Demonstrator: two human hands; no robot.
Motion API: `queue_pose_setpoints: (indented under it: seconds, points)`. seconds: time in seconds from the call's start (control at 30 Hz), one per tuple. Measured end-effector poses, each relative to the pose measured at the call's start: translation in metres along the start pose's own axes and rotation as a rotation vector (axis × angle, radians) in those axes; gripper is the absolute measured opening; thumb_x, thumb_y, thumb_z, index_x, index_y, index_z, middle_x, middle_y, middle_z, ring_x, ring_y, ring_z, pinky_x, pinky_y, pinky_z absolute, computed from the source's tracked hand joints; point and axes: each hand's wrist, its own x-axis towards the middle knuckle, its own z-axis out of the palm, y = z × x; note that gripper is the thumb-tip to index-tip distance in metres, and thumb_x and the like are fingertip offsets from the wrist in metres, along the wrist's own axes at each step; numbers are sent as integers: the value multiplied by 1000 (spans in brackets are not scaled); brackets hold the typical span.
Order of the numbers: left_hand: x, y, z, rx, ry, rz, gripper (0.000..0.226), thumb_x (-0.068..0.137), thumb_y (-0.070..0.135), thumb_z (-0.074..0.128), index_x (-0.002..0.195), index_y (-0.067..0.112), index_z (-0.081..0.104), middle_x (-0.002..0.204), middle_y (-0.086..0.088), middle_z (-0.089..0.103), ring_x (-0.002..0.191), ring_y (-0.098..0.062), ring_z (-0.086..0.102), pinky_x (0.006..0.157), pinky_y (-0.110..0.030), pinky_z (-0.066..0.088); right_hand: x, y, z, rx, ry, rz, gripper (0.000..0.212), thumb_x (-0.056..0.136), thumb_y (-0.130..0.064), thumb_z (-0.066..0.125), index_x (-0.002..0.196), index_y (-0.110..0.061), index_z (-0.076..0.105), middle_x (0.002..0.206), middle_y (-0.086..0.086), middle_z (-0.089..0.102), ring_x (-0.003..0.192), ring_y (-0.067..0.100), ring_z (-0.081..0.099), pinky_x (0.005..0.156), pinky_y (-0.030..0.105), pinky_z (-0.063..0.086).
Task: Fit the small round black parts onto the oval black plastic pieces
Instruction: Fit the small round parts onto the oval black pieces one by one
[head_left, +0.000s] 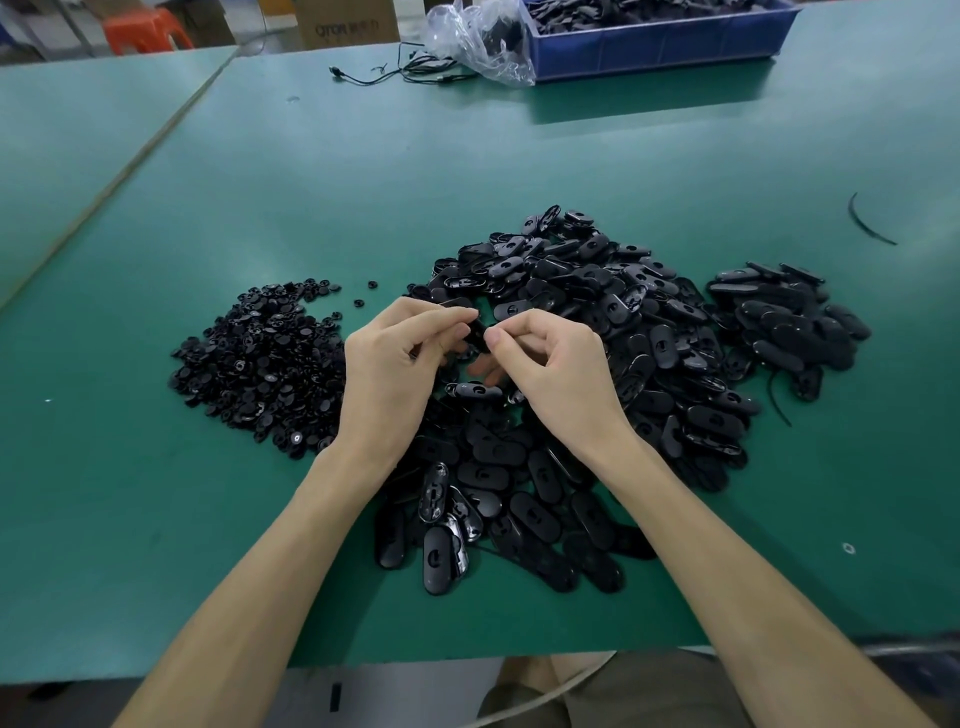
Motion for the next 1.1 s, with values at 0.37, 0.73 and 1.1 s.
queue_pose_setpoints:
  seconds: [0.37,0.73,1.1]
  points:
    - [0,-1,1,55,10,33,18,96,12,73,111,18,80,102,9,72,91,-7,70,81,-12,50,0,-1,0,26,6,13,15,104,-20,66,99,-10,75,79,-6,80,77,4,77,79,16,57]
    - [-2,2,3,40,0,22,13,93,7,74,102,17,74,96,7,71,87,-8,69,80,-11,50,-3,-2,0,27,-3,10,16,103,-19,67,94,-8,73,75,-8,79,71,4,75,69,9,50]
    - [-4,1,5,138,-30,102,15,95,5,68,108,12,69,98,4,62,84,-10,66,77,-26,55,-1,-1,1,-3,-45,-3,13,101,-19,70,95,-7,73,74,-8,79,70,6,76,75,15,55]
